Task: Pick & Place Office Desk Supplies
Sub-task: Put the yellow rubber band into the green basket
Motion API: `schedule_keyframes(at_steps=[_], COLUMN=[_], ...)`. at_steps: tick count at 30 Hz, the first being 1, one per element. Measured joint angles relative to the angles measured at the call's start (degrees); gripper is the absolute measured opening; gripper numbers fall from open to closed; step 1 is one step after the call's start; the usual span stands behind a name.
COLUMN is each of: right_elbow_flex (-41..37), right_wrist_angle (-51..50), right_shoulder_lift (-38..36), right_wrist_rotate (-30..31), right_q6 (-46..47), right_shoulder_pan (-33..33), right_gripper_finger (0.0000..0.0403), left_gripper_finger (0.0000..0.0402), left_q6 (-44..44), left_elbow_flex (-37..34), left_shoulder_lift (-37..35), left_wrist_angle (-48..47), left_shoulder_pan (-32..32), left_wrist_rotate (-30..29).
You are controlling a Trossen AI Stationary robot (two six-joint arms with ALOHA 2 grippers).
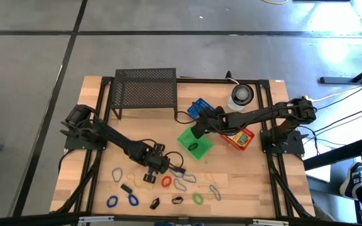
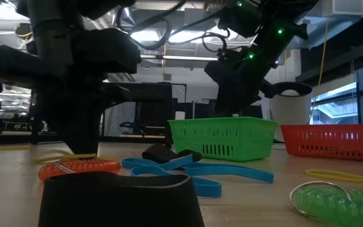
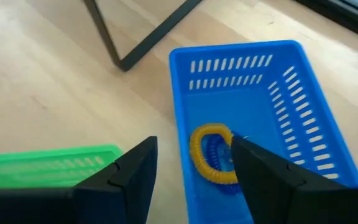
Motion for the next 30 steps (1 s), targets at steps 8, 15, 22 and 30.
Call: schedule_keyframes(at_steps=[8,15,22,30], right_elbow_flex=[-0.01,0.01,-0.03,-0.01], right_wrist_angle=[0.25,0.69,10.22,23.99], right_shoulder_lift=[-7.74,-13.4,-13.57,-13.8], right_wrist_rotate=[5.29,13.21,16.68,4.18], right_q6=[-0.32,-0.32,-5.56,-24.79], right_shoulder_pan=[5.97,14.54,23.28,27.2], right_gripper_finger=[0.0206,0.0206,0.0206,0.0206], left_gripper_finger=[0.0003,0.0002,0.0002,0.0005], left_q6=[-3.2,-3.23,4.59,9.3], left_elbow_flex=[-0.28,-0.2,-0.15,-0.13], left_shoulder_lift=[-7.18,-16.05,-20.63,-18.7], left_wrist_angle=[0.37,13.76,34.23,48.52], left_shoulder_pan=[-3.37,-3.99,-4.02,-4.72], left_wrist_rotate=[-15.29,-29.16,-35.4,-32.49])
